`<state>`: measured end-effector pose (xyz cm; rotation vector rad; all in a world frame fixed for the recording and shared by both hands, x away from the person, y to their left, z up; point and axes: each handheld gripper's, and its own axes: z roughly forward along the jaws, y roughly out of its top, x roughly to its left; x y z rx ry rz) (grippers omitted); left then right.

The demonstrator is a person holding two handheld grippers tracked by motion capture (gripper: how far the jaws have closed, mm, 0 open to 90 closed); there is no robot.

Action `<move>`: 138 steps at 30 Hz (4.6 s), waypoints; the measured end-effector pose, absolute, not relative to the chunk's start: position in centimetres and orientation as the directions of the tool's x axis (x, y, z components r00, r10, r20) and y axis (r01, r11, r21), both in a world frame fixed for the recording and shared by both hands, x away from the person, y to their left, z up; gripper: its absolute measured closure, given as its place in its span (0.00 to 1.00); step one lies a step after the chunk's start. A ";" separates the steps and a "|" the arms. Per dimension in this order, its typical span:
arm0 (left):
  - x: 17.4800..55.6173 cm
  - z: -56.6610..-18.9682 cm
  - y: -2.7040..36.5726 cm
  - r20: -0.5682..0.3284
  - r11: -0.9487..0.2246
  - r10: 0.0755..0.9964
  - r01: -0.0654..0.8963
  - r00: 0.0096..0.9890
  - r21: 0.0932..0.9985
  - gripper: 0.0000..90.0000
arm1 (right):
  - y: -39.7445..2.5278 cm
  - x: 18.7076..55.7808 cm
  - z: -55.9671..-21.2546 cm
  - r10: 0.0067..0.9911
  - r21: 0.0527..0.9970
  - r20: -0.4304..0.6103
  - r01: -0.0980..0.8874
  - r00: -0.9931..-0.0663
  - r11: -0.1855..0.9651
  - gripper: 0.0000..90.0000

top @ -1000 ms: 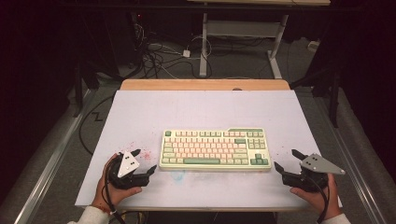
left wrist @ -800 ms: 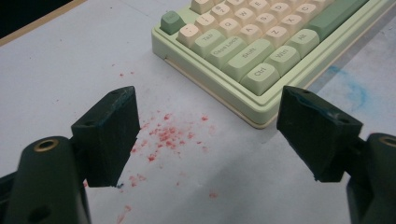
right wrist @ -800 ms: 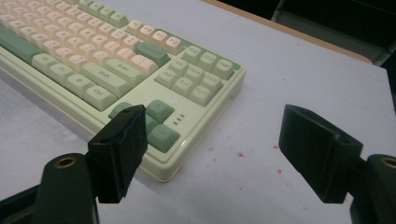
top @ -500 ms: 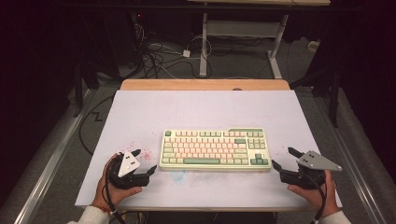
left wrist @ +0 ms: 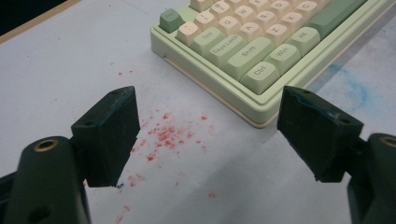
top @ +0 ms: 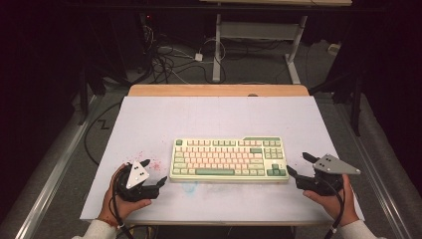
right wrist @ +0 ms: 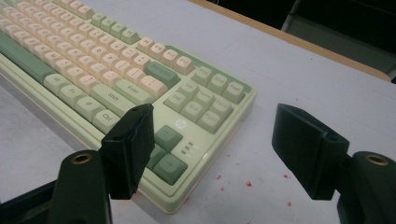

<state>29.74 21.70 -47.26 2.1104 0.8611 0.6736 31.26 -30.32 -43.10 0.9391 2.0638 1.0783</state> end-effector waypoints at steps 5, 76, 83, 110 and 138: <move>29.8 -47.3 21.6 0.187 -0.503 0.747 0.358 0.638 0.787 0.22 | -30.1 31.4 -42.9 0.808 0.859 -0.203 0.295 -0.553 0.418 0.34; 31.5 -44.9 19.5 0.152 -0.553 0.684 0.371 0.713 0.746 0.93 | -22.0 35.8 -45.9 0.626 0.719 -0.180 0.333 -0.758 0.610 1.00; 33.0 -43.9 16.8 0.153 -0.612 0.625 0.358 0.765 0.705 0.97 | -22.0 35.7 -46.0 0.627 0.723 -0.189 0.325 -0.756 0.610 1.00; 39.3 -43.8 9.3 0.141 -0.697 0.543 0.351 0.828 0.625 0.97 | -21.9 35.5 -46.0 0.625 0.719 -0.209 0.315 -0.752 0.620 1.00; 39.0 -42.9 9.4 0.180 -0.663 0.561 0.308 0.808 0.682 0.94 | -22.8 35.0 -44.7 0.640 0.757 -0.202 0.296 -0.741 0.582 1.00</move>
